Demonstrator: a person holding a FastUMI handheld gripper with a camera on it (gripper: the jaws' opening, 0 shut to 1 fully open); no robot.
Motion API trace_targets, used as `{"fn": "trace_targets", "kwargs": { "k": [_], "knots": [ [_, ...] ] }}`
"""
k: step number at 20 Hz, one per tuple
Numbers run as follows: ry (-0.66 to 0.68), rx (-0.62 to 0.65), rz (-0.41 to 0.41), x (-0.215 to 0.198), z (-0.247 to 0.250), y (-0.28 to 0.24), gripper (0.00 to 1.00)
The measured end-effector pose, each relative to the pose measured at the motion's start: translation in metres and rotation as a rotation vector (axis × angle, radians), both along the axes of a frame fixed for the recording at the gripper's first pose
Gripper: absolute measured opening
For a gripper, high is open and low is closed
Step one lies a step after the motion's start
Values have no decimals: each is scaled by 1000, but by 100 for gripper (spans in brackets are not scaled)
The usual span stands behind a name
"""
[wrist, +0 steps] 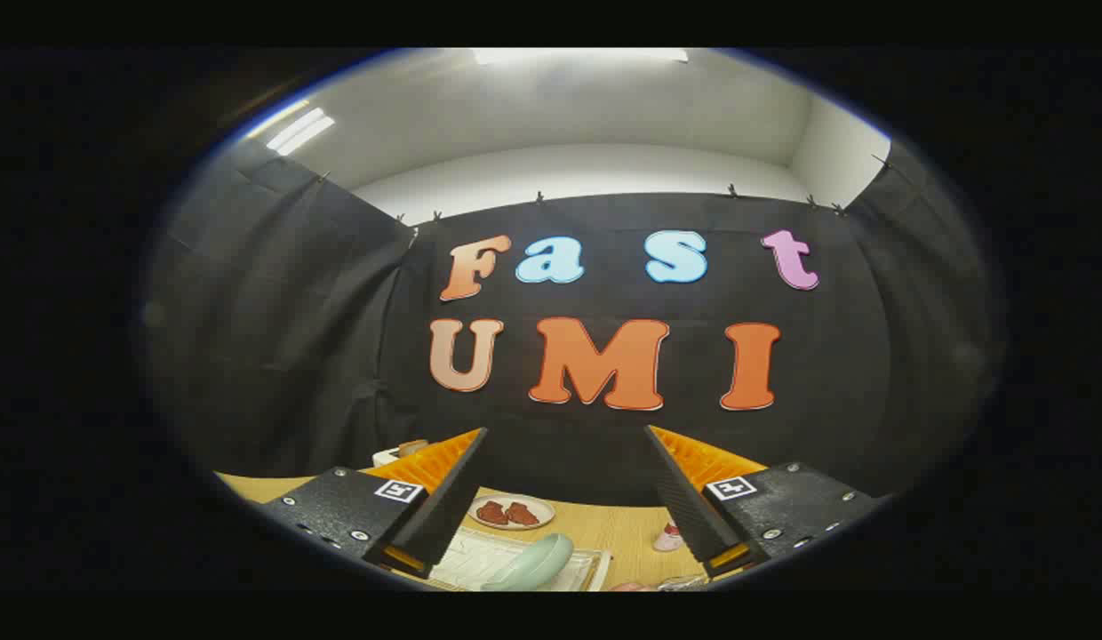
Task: Take the plate from the dish rack, then take the spoon from the basket and place it into the plate.
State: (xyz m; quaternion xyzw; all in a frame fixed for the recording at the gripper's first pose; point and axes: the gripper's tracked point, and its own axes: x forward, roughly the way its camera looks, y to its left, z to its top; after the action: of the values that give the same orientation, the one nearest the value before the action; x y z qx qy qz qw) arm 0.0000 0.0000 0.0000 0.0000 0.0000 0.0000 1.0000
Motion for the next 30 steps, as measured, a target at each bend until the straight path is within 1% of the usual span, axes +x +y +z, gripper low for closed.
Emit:
{"fn": "trace_targets", "kwargs": {
  "k": [7,14,17,23,26,28,30],
  "knots": [
    [16,5,-10,1,-5,-4,99],
    [118,41,-31,2,-29,-14,100],
    [217,69,-18,6,-50,-10,99],
    [547,99,22,10,-123,4,100],
    [673,126,25,9,-155,7,100],
    [719,164,38,13,-167,16,100],
    [745,165,40,23,-174,18,99]
  ]
}}
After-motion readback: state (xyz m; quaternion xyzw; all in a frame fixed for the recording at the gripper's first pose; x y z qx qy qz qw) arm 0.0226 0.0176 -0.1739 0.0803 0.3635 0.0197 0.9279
